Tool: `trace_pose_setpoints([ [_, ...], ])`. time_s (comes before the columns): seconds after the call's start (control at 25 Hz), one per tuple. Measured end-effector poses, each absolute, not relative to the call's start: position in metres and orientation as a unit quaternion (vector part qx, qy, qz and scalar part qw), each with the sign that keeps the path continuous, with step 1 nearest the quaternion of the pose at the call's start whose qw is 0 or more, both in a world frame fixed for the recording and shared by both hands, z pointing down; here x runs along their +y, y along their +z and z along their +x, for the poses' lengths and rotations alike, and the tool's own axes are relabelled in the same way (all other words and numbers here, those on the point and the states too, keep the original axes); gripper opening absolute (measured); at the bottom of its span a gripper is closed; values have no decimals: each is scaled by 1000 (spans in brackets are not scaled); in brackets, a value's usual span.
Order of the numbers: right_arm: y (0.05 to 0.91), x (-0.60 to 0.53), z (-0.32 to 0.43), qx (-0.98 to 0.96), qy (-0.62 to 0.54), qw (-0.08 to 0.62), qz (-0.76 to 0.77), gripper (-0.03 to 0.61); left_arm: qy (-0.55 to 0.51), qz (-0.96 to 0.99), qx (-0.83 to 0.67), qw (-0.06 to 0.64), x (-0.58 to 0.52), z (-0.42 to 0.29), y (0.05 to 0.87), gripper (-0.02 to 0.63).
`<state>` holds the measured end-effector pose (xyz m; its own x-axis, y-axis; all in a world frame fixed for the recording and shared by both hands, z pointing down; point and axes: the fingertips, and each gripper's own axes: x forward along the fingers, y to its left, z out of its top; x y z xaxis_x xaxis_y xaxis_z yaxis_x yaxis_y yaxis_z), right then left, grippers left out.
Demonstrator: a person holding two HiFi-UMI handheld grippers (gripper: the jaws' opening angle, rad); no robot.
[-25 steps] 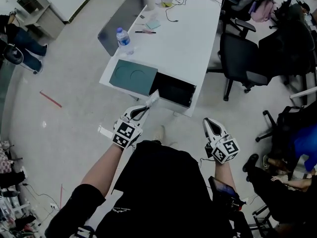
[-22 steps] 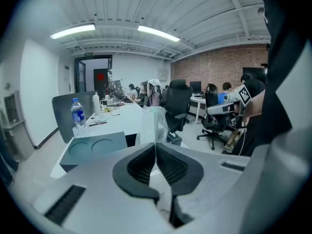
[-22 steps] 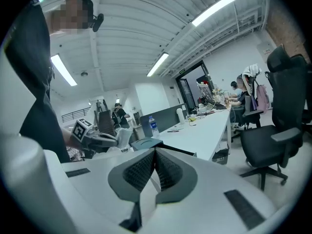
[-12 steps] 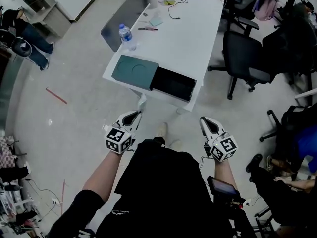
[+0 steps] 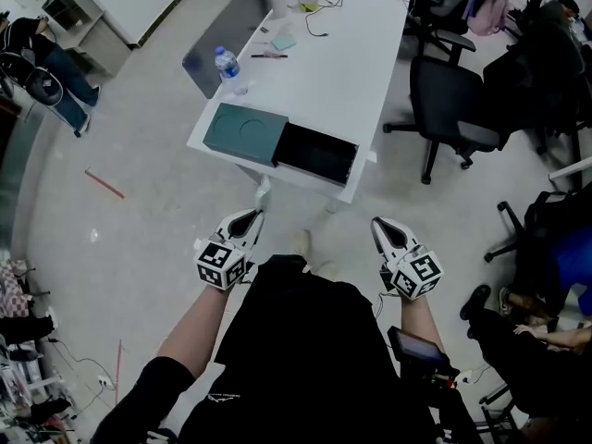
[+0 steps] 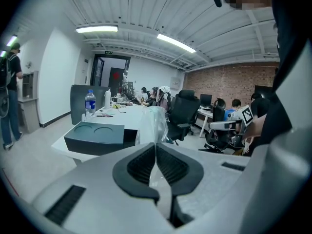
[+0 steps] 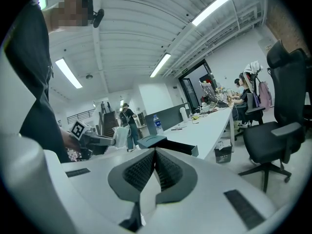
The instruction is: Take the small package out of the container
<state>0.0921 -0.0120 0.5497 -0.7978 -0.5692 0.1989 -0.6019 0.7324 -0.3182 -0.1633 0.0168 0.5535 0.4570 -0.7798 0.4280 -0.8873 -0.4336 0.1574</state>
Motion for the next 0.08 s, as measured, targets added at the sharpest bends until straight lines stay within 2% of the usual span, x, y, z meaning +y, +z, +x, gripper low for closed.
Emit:
trace_pose_setpoints([
  [0.08,547,-12,95,-930,184,43,314,26,145,834,-500,181,16,-160,551,18],
])
